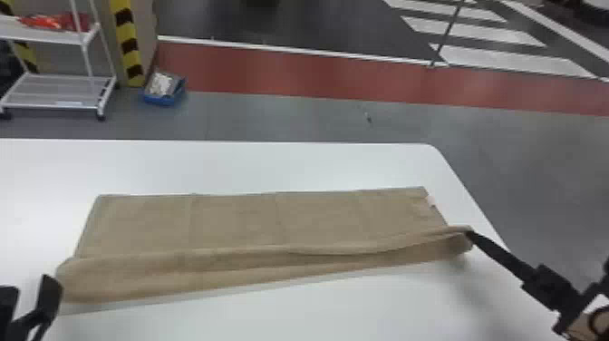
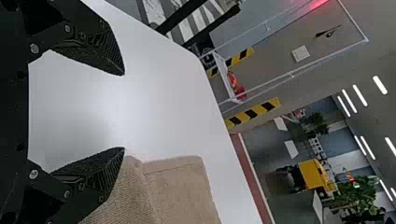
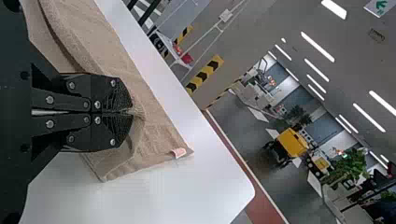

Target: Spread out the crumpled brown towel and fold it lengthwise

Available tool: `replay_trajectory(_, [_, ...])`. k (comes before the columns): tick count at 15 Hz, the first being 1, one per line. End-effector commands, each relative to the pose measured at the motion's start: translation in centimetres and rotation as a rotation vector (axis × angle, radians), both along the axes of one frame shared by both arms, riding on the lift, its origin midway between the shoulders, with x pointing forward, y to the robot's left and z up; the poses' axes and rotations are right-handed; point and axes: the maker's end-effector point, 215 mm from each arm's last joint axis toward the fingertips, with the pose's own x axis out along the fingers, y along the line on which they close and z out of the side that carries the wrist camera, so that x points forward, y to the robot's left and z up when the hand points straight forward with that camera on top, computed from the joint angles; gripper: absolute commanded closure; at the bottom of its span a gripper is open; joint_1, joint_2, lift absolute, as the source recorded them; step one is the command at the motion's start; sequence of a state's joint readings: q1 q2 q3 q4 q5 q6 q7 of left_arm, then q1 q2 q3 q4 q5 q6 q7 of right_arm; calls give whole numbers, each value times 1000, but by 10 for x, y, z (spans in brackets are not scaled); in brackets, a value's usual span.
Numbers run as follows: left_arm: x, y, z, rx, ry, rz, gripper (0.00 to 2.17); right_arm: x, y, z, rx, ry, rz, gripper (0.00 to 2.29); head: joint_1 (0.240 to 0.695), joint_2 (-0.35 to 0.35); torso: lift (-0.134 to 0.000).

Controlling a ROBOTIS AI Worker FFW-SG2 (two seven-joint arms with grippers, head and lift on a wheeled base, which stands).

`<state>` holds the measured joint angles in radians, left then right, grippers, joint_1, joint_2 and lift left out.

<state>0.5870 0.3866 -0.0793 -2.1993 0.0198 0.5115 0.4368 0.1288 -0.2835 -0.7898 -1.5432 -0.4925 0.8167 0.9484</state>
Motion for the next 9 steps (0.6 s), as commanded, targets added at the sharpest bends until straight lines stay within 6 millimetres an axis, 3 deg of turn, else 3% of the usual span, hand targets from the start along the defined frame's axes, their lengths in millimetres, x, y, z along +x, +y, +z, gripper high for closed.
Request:
replay_trajectory(1, [0, -10, 21, -22, -31, -20, 380, 1, 4, -2, 3, 1, 5, 1298, 695, -219, -124])
replay_trajectory(3, [11, -21, 21, -71, -30, -52, 387, -1, 5, -4, 4, 3, 5, 1298, 695, -224, -124])
replay_trajectory(6, [40, -37, 16, -205, -19, -100, 876, -5, 9, -5, -1, 5, 11, 1298, 695, -242, -124])
replay_trajectory(9, [47, -32, -13, -254, 94, -93, 903, -10, 8, -7, -6, 12, 12, 1298, 695, -249, -124])
